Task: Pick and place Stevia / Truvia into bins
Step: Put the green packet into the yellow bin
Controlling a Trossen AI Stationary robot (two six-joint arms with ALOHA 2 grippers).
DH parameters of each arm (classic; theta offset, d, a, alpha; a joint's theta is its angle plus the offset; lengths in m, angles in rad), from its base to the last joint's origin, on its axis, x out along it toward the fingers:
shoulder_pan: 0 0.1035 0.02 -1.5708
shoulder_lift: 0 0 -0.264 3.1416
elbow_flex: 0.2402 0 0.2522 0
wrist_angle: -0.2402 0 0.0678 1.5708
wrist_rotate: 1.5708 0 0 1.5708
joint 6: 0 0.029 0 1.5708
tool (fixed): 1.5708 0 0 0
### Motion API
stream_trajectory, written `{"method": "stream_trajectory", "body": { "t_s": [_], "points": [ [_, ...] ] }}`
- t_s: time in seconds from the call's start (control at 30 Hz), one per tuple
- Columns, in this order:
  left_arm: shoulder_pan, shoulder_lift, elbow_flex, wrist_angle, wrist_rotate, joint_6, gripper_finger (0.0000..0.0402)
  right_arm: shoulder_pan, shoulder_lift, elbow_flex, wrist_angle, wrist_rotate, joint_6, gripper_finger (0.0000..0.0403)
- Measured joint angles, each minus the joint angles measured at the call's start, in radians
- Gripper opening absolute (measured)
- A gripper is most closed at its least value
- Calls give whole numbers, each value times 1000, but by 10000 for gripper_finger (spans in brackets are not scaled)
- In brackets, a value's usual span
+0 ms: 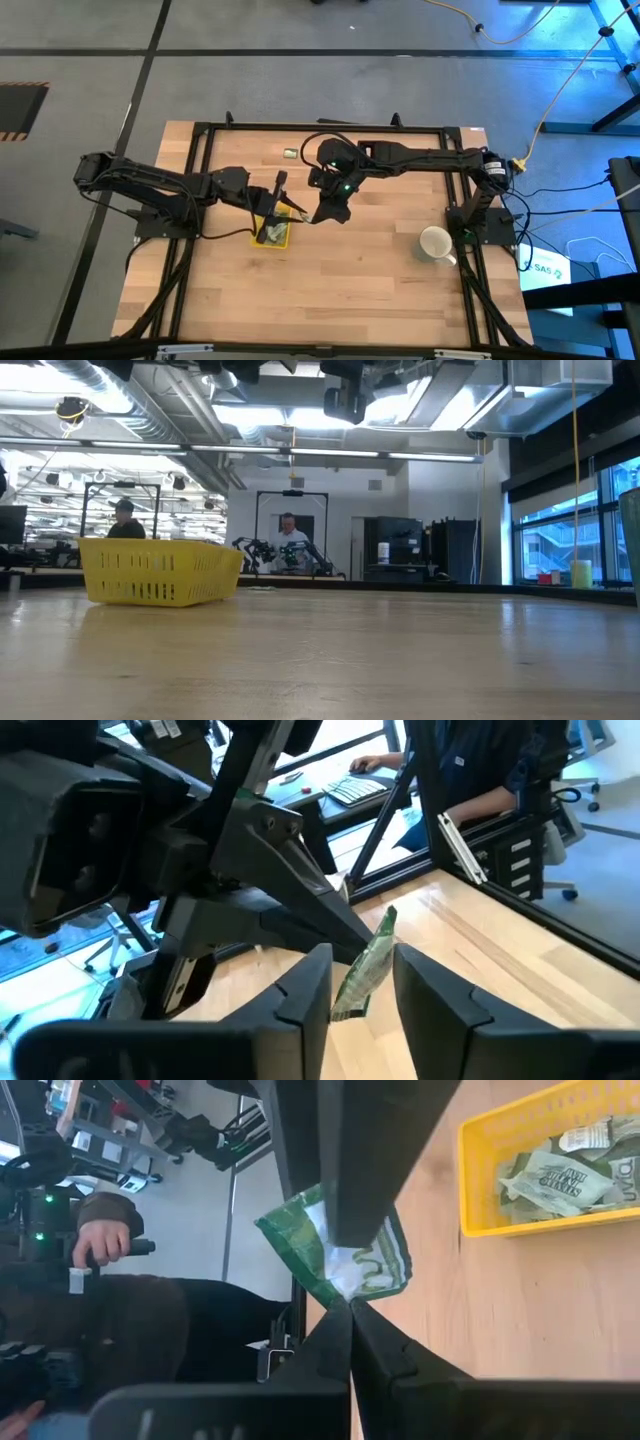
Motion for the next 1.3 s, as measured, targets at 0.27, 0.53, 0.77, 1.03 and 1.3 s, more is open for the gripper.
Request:
{"method": "stream_trajectory", "body": {
  "t_s": [0.27, 0.53, 0.77, 1.03, 1.3],
  "points": [
    [-2, 0, 0, -1, 48, 0, 50, 0, 1, 0, 33, 27, -26, 0],
    [-2, -1, 0, -10, 45, -7, 9, 0, 1, 0, 45, 27, -103, 11],
    [0, -15, 0, -94, 21, -60, 11, -8, 1, 0, -66, 65, -161, 72],
    [-1, -26, 0, -433, -147, -68, 12, -39, 1, 0, -224, 303, -206, 97],
    [-38, -21, 0, -715, -308, -173, 8, -41, 1, 0, -235, 339, -234, 95]
  ]
}}
